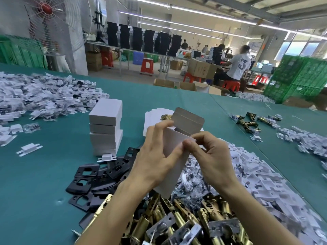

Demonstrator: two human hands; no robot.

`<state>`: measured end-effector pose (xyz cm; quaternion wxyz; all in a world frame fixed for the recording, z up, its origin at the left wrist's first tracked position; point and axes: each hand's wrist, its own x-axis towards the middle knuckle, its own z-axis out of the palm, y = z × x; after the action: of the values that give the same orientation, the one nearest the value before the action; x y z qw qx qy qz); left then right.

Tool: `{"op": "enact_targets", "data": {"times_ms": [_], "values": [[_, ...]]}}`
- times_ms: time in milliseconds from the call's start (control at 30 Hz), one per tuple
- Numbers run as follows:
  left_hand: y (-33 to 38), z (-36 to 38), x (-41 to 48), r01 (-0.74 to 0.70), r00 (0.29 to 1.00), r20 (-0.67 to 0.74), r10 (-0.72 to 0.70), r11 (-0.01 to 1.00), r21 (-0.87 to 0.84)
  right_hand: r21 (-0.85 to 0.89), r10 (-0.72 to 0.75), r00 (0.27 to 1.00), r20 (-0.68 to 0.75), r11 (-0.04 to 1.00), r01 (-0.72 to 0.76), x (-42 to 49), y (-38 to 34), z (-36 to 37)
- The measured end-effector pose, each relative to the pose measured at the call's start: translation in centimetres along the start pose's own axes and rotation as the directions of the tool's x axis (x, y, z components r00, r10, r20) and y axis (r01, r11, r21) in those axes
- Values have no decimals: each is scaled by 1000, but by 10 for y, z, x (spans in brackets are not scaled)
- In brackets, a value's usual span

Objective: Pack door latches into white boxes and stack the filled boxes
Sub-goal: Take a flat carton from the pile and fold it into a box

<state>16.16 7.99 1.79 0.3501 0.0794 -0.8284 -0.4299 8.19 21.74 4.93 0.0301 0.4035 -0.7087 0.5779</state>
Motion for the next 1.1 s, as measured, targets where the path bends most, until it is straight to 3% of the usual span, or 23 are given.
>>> {"op": "enact_targets", "data": {"times_ms": [200, 300, 367, 533, 767, 933, 1100], "values": [[6, 5, -6, -129, 991, 54, 121, 971, 202, -23, -78, 997, -3, 997, 78, 0, -4, 1], [3, 7, -6, -94, 995, 23, 93, 992, 83, 33, -127, 991, 49, 992, 126, -3, -8, 2], [0, 4, -5, -103, 994, 31, 100, 990, 94, 117, -141, 988, 56, 984, 134, -3, -11, 1], [0, 5, -5, -134, 990, 60, 125, 976, 169, 225, -23, 1000, 14, 974, 20, 0, -20, 1], [-2, 2, -2, -132, 990, 76, 122, 982, 136, 235, 99, 991, 92, 965, -118, -1, -21, -4], [1, 0, -2, -108, 994, 35, 108, 994, -7, 149, 121, 989, 80, 980, -132, -8, -21, 0], [2, -2, -2, -85, 996, 21, 83, 994, 67, 194, 105, 994, -20, 976, -99, -4, -24, -2]]}}
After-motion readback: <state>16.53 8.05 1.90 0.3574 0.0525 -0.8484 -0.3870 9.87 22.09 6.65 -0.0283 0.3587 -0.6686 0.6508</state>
